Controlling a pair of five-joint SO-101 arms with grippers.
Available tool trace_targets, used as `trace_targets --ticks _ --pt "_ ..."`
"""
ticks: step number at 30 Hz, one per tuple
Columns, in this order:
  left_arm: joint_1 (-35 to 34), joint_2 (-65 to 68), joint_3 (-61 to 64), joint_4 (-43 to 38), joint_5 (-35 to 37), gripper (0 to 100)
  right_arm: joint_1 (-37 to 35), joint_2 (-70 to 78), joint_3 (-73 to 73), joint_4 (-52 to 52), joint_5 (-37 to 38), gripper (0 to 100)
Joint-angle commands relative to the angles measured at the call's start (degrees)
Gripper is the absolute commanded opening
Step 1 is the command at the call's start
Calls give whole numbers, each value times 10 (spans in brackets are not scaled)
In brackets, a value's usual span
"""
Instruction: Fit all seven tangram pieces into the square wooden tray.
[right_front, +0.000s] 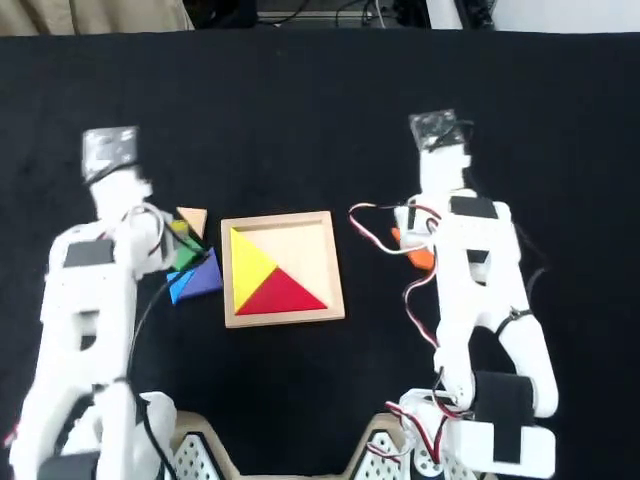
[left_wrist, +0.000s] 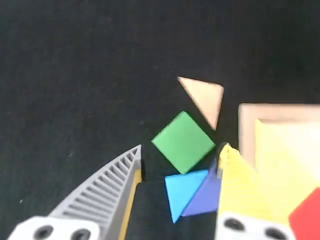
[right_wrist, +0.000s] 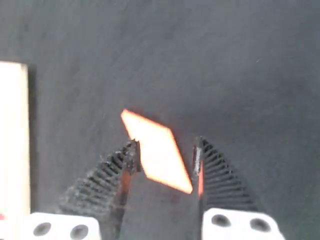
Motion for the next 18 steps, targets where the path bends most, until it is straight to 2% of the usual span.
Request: trace_targets --ticks 1,4,10,14,18 --pt "-44 -62 65 -50 47 245 -15 16 -55 43 37 181" --pt "-61 -50 101 -109 63 245 -16 66 -70 52 65 181" --pt "-70 -25 143 -198 78 245 -12 178 -128 22 70 183" --pt "-70 -23 145 -204 78 245 -27 220 -153 76 100 184" --pt "-58 -25 154 -207 78 245 -19 234 -165 63 106 181"
